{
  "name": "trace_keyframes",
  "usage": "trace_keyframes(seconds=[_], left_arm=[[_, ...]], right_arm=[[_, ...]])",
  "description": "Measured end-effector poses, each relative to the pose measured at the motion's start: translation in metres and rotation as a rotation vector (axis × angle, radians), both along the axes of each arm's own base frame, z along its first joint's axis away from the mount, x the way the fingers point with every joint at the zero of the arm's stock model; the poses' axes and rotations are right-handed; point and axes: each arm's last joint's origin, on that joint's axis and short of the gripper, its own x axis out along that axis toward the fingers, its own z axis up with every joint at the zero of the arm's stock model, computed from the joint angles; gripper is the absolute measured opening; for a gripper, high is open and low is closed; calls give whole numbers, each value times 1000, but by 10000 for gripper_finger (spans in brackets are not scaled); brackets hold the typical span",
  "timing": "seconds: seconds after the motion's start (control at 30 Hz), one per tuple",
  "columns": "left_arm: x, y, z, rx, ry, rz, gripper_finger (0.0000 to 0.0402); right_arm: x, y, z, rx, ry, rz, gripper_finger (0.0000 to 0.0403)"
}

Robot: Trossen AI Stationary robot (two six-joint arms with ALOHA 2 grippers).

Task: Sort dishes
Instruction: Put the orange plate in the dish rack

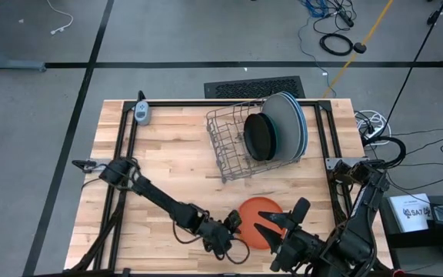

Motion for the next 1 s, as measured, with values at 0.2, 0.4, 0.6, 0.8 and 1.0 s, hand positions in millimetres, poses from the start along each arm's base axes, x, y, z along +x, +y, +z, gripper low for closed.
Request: trace_keyframes(seconds=[0.2, 0.4, 0.6, 0.8, 1.0], left_arm=[[22, -8, -17, 23, 9, -38, 167], [37, -11, -22, 40, 50, -26, 146], [45, -9, -14, 50, 37, 4, 16], [52, -11, 10, 15, 51, 43, 5], [46, -9, 82, -82, -70, 108, 3]], right_arm=[[0, 0, 0, 0, 1, 0, 153], [0, 0, 0, -4, 6, 1, 153], [-1, -1, -1, -7, 11, -2, 153], [-1, -1, -1, -7, 11, -1, 153], [-8, 4, -1, -31, 14, 20, 153]])
